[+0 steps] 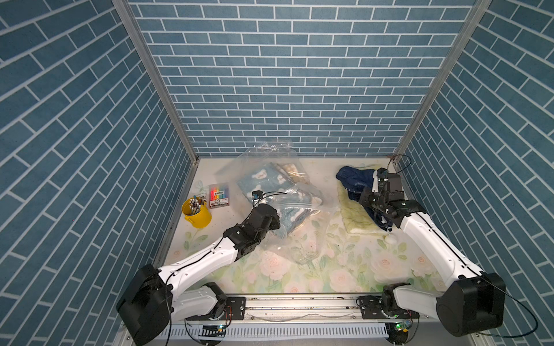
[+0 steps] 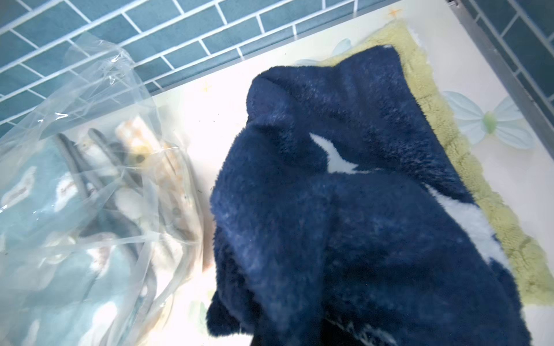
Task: Take the blanket out of the vacuum bag
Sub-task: Place the blanket at the center of the board.
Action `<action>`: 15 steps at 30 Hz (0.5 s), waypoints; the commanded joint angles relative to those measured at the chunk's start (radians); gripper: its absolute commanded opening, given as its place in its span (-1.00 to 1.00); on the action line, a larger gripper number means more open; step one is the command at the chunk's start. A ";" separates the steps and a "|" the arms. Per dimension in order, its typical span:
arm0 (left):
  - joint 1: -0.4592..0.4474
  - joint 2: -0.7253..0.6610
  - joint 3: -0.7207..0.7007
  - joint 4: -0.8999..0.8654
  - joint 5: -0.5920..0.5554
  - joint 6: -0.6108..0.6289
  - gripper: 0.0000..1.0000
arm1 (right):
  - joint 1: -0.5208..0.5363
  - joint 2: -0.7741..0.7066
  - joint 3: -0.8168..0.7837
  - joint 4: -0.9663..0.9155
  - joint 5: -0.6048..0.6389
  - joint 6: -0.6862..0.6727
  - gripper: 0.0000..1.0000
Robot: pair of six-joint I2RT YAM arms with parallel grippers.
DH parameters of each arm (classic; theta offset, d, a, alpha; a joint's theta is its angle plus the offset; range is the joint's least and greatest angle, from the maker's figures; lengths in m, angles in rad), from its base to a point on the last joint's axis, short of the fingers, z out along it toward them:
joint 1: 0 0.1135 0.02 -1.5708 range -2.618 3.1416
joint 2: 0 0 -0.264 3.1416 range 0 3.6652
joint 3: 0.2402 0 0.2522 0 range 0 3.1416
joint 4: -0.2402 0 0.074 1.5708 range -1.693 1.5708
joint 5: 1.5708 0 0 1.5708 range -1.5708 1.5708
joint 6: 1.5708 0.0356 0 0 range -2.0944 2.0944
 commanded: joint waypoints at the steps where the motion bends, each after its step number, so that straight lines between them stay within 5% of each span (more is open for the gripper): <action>1: 0.007 0.001 0.015 -0.020 -0.012 0.014 -1.00 | 0.013 0.048 -0.065 -0.041 -0.068 -0.043 -1.00; 5: 0.006 -0.009 -0.002 -0.016 -0.005 0.007 -1.00 | 0.027 0.017 -0.211 -0.009 -0.149 -0.036 -0.90; 7: 0.007 -0.012 -0.006 -0.017 -0.003 0.008 -1.00 | 0.027 -0.030 -0.250 -0.013 -0.143 -0.019 -0.22; 9: 0.007 -0.010 -0.006 -0.015 -0.006 0.010 -1.00 | 0.027 -0.062 -0.241 -0.042 -0.112 -0.020 0.05; 15: 0.007 0.007 0.016 -0.024 -0.011 0.018 -1.00 | 0.027 -0.091 -0.049 -0.120 -0.099 -0.030 0.18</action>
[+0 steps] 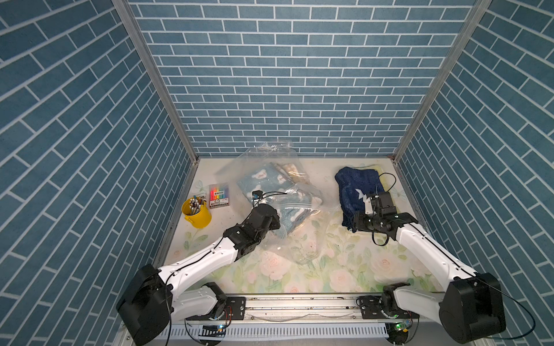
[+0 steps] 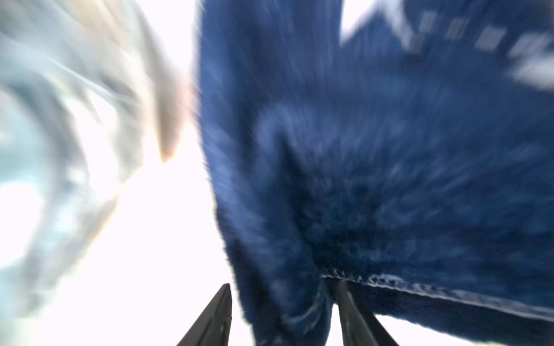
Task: Take the blanket out of the vacuum bag
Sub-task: Place the blanket at the center of the board.
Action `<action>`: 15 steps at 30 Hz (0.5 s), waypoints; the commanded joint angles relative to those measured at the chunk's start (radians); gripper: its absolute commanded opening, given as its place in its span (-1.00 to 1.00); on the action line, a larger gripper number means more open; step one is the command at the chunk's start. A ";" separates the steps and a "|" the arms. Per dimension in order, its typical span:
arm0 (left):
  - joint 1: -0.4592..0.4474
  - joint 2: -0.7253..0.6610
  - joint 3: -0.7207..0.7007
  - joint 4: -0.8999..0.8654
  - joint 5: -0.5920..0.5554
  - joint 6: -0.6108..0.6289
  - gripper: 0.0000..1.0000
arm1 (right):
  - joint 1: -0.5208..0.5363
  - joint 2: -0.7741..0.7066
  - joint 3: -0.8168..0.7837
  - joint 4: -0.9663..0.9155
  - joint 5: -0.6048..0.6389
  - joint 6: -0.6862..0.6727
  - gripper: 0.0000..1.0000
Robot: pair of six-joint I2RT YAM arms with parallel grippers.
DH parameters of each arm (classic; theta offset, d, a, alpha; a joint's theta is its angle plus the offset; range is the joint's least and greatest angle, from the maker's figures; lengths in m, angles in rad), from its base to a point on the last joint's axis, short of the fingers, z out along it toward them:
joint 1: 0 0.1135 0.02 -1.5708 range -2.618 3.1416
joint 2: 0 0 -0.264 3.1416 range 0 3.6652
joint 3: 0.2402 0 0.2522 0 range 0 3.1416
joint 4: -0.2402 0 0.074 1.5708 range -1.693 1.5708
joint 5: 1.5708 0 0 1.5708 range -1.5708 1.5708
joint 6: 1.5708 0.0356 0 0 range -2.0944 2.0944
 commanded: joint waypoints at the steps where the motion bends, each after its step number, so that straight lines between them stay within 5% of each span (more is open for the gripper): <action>1: 0.006 0.003 0.014 -0.021 -0.016 0.015 -1.00 | 0.001 -0.018 0.139 -0.020 0.009 -0.019 0.20; 5: 0.007 -0.007 0.009 -0.027 -0.029 0.014 -0.99 | -0.001 0.161 0.281 0.012 0.090 -0.064 0.25; 15: 0.008 0.027 0.052 -0.069 -0.032 0.026 -0.98 | -0.005 0.906 0.850 0.031 0.379 -0.139 0.28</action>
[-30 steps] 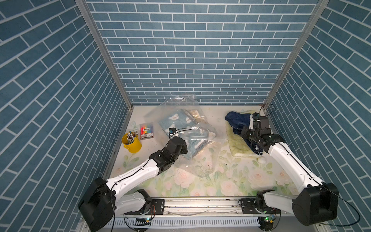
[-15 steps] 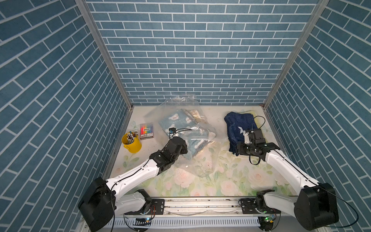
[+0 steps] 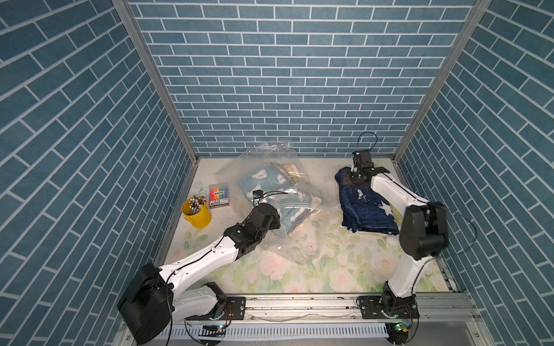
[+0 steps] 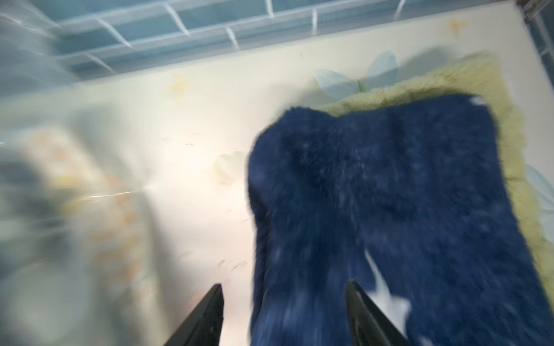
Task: Take the blanket out of the vacuum bag
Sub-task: Place the blanket at the center of the board.
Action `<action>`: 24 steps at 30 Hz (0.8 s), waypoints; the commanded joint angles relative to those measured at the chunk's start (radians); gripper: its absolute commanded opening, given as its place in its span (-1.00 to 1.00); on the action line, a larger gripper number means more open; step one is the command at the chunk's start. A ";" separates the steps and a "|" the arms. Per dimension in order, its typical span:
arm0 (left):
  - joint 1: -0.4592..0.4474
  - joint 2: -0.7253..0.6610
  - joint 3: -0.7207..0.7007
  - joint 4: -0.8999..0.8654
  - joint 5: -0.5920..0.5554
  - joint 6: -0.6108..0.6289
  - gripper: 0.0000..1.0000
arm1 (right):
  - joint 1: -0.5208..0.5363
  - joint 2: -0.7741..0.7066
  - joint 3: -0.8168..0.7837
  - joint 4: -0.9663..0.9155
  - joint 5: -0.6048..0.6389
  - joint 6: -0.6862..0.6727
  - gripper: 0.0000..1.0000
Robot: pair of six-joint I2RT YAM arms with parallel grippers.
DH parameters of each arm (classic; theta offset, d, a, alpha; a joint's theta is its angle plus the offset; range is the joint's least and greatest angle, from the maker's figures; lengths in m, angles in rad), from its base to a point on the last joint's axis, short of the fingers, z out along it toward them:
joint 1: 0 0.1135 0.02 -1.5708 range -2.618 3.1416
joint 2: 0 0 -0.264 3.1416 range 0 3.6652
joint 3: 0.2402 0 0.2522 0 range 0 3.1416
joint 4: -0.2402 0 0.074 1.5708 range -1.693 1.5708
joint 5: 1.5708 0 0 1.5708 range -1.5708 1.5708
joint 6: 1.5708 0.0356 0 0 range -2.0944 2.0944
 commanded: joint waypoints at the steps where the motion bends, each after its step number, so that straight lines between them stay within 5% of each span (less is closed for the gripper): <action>1: 0.008 0.015 0.035 -0.050 -0.024 0.019 -0.98 | -0.003 0.160 0.174 -0.061 0.171 -0.044 0.23; 4: 0.009 0.023 0.037 -0.060 -0.031 0.019 -0.99 | -0.004 0.214 0.238 -0.064 0.203 -0.042 -0.21; 7: 0.010 0.027 0.029 -0.060 -0.041 0.020 -0.99 | -0.005 0.142 0.136 0.037 0.191 -0.029 -0.81; 9: 0.010 0.032 0.022 -0.053 -0.041 0.018 -0.99 | -0.015 0.074 0.060 0.104 0.178 -0.013 -1.00; 15: 0.010 0.054 0.035 -0.041 -0.028 0.024 -1.00 | -0.052 -0.026 -0.056 0.239 0.088 0.024 -1.00; 18: 0.010 0.066 0.045 -0.041 -0.025 0.025 -1.00 | -0.051 0.041 -0.009 0.220 0.021 0.010 -0.80; 22: 0.010 0.067 0.036 -0.030 -0.017 0.021 -1.00 | -0.069 0.068 0.000 0.227 -0.096 0.017 0.08; 24: 0.010 0.068 0.034 -0.033 -0.017 0.019 -1.00 | -0.084 0.052 0.003 0.205 -0.151 0.014 0.21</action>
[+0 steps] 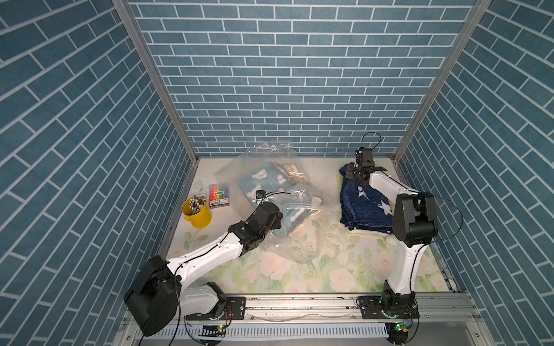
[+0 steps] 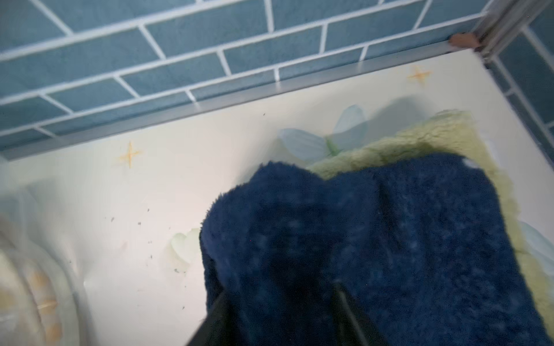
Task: Take the blanket out of the vacuum bag
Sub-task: Place the blanket at the center of the board.
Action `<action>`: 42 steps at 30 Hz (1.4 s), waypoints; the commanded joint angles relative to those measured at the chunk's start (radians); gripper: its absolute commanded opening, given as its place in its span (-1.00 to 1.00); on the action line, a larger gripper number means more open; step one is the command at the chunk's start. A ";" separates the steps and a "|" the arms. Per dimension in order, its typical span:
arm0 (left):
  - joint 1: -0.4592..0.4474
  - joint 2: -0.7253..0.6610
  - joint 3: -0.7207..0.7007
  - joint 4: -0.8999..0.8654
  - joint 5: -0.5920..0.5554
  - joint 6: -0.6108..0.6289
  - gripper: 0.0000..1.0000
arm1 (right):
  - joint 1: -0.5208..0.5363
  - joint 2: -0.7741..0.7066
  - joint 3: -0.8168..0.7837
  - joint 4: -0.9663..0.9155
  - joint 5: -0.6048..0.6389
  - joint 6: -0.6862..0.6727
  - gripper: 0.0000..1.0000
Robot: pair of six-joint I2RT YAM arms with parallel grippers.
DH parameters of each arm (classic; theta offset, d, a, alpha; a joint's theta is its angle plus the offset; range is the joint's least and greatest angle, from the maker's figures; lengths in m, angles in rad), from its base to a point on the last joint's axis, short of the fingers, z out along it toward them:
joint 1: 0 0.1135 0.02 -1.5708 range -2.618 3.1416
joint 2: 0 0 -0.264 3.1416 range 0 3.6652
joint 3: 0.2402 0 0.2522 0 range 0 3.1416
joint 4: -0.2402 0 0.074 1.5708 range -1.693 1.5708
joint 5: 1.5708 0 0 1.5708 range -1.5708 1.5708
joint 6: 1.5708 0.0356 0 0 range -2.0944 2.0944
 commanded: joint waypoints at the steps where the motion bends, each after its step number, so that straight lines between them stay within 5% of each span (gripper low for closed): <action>1: 0.010 0.006 0.008 -0.008 0.000 0.007 -1.00 | -0.024 -0.020 0.013 -0.009 -0.119 0.007 0.27; 8: 0.010 0.006 0.013 0.004 -0.001 0.015 -0.96 | -0.165 -0.227 -0.159 0.020 -0.070 0.053 0.33; 15: 0.010 0.043 0.032 0.017 0.018 0.033 -0.95 | -0.316 -0.092 -0.128 0.025 -0.137 0.015 0.12; 22: 0.010 0.059 0.031 0.019 0.026 0.050 -0.96 | -0.335 0.058 -0.012 -0.005 -0.257 -0.062 0.11; 26: 0.011 0.056 0.025 0.022 0.025 0.051 -0.95 | -0.335 0.068 -0.036 0.022 -0.263 -0.057 -0.09; 30: 0.013 0.059 0.025 0.022 0.026 0.050 -0.96 | -0.336 0.036 -0.072 0.057 -0.234 -0.043 -0.79; 32: 0.013 0.059 0.024 0.022 0.024 0.051 -0.96 | -0.334 0.002 -0.094 0.078 -0.225 -0.033 -0.97; 42: 0.013 0.066 0.035 0.018 0.029 0.052 -0.96 | -0.327 -0.051 0.004 -0.009 -0.114 -0.050 -1.00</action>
